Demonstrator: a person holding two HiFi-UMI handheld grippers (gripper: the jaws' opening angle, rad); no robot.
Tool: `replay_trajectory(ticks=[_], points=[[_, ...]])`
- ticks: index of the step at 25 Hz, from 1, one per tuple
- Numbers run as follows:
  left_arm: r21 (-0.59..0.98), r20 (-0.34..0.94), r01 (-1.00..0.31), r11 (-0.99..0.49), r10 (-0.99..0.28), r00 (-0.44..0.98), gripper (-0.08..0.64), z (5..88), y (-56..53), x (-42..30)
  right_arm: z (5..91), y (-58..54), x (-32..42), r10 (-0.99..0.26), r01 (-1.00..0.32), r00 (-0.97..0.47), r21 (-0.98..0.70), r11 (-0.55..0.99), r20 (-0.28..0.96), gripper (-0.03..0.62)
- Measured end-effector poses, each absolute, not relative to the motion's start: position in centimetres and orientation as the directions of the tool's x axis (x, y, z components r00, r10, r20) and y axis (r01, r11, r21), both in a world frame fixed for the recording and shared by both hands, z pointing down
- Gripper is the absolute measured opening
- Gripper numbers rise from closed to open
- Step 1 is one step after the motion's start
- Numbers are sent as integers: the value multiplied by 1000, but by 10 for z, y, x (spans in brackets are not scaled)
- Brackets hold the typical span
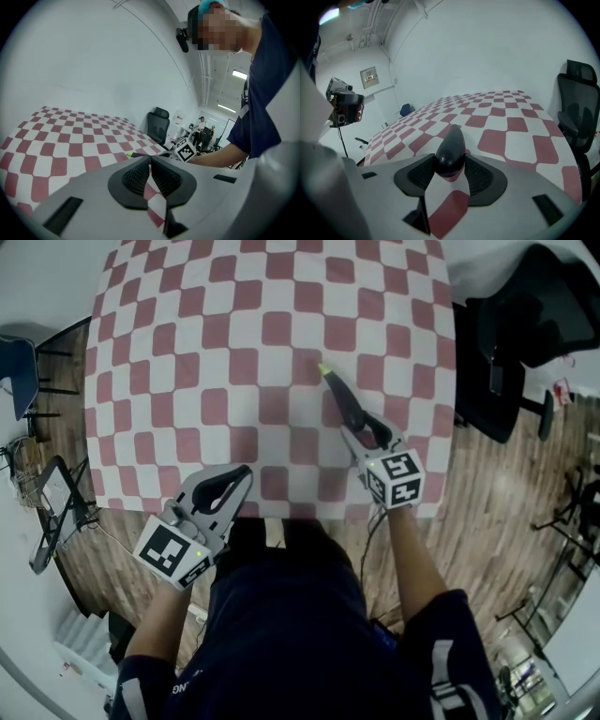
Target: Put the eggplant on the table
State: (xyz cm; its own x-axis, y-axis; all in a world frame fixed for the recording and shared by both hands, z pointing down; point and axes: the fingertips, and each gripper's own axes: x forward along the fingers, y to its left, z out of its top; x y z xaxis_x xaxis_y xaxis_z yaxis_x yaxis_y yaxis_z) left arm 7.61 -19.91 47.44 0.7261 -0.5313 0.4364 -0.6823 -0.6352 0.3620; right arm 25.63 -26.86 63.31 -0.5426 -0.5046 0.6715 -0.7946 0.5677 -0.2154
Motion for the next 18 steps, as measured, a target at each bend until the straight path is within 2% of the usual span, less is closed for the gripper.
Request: replay_trajectory(ticks=[18], points=[[372, 438, -676, -637, -522, 732, 37, 477, -189, 63, 672, -252, 260, -452, -817, -457, -161, 553, 766, 227]])
